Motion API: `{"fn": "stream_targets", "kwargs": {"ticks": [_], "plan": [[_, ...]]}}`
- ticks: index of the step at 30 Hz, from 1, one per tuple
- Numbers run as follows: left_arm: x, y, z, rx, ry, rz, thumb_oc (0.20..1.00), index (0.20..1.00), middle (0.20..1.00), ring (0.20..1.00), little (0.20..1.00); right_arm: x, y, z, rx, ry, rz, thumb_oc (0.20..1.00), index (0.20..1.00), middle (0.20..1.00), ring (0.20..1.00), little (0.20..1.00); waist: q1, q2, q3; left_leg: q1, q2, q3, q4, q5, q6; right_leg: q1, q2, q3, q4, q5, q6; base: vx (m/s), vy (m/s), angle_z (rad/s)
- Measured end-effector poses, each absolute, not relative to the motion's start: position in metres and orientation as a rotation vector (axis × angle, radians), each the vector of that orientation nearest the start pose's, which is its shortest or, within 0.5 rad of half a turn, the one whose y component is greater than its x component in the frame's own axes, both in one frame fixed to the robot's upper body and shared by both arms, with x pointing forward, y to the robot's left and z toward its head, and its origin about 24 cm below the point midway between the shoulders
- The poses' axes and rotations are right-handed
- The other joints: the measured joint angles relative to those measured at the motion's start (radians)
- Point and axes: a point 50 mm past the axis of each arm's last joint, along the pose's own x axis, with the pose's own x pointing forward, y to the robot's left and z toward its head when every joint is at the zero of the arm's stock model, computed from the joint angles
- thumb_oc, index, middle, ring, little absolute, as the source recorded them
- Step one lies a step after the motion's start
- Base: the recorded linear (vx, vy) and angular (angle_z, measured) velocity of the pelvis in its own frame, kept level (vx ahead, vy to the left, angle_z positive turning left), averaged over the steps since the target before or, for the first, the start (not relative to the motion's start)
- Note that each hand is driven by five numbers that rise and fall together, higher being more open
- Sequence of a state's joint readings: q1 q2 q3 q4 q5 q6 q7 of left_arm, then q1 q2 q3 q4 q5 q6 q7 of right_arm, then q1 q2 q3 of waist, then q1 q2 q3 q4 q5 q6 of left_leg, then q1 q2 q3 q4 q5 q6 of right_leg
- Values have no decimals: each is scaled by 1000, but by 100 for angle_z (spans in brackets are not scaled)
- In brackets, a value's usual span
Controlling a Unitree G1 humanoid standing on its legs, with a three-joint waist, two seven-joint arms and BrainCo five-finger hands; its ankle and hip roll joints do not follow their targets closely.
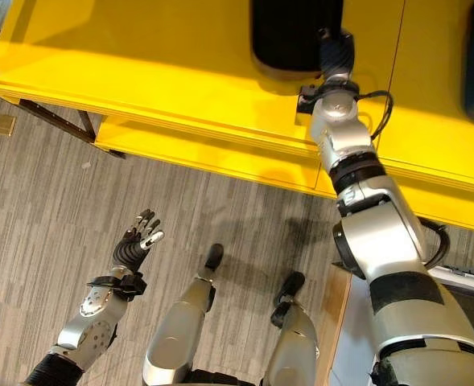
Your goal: Move parts from the plastic box to the shelf.
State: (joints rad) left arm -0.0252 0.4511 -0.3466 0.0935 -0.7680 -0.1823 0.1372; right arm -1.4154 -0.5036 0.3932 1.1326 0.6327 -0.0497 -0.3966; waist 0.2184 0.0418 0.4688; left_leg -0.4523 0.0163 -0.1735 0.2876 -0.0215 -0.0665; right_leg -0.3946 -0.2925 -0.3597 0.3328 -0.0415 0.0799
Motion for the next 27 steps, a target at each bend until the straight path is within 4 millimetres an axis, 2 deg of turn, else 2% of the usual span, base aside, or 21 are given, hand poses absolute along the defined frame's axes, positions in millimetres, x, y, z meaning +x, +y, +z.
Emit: {"fn": "stream_targets", "kwargs": {"ticks": [3,14,27], "plan": [[253,171,33,-305,74,-103,1000,1000,1000,1000,1000,418,-218,309,-28,-303,-433,200,200,200,200,200,3,3,2,-26,-6,-3,24,-1,1,-22,-7,1,21,-3,-2,1,17,3],[256,169,39,-305,55,-118,1000,1000,1000,1000,1000,416,-247,295,5,-216,-519,200,200,200,200,200,12,4,2,-73,-16,-3,86,-21,3,-55,-10,16,52,-2,-1,-4,11,0],[258,167,41,-297,45,-130,1000,1000,1000,1000,1000,415,-252,294,-3,-185,-545,200,200,200,200,200,15,5,2,-71,-24,-1,99,-24,10,-48,-20,19,52,1,4,-13,-5,0]]}}
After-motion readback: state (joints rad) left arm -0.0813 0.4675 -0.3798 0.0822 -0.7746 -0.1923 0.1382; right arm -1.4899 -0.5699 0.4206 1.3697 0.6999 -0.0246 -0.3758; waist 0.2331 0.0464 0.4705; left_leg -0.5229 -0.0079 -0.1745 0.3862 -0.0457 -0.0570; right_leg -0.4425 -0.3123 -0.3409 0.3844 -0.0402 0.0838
